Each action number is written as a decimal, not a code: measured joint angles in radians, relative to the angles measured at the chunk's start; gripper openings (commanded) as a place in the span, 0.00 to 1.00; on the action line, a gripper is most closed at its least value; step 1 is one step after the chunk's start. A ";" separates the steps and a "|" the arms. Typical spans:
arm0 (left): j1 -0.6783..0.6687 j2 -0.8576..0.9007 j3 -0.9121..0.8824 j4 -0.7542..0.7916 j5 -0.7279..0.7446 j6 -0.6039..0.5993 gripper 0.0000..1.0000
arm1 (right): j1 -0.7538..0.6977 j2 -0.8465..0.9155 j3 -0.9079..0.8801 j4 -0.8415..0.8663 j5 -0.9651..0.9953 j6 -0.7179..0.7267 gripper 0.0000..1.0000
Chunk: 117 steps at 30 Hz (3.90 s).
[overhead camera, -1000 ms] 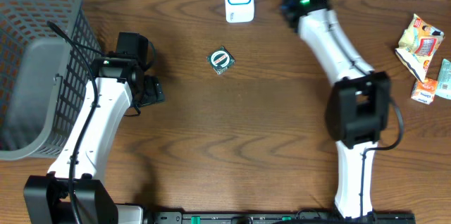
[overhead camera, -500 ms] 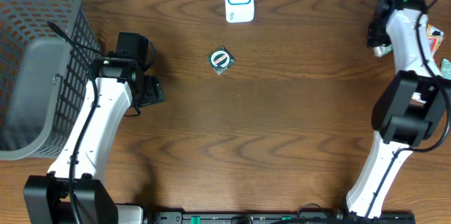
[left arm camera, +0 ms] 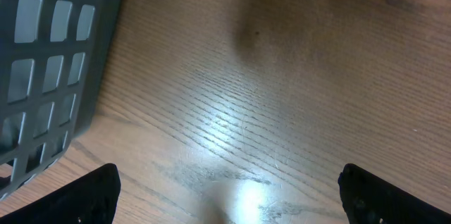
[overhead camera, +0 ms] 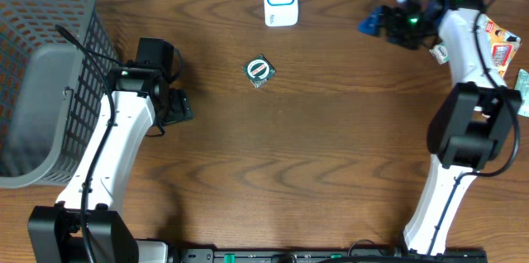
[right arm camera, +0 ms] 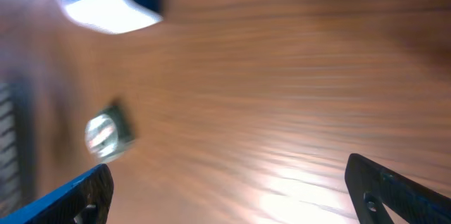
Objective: Scan the item barcode
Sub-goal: 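Carry the mint box right and drop it near the table edge, then reach to the green Zam-Buk tin and grasp it with the right gripper, then hold the tin's barcode side up against the white scanner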
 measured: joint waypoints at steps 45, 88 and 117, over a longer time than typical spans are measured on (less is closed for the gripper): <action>0.000 0.000 0.000 0.000 0.000 0.000 0.98 | 0.679 0.143 -0.042 0.255 0.671 -0.087 0.75; 0.000 0.000 0.000 0.001 0.000 0.000 0.98 | 0.488 0.089 0.124 0.742 0.687 0.010 0.49; 0.000 0.000 0.000 0.000 0.000 0.000 0.98 | 0.492 0.193 0.115 0.933 0.780 0.009 0.64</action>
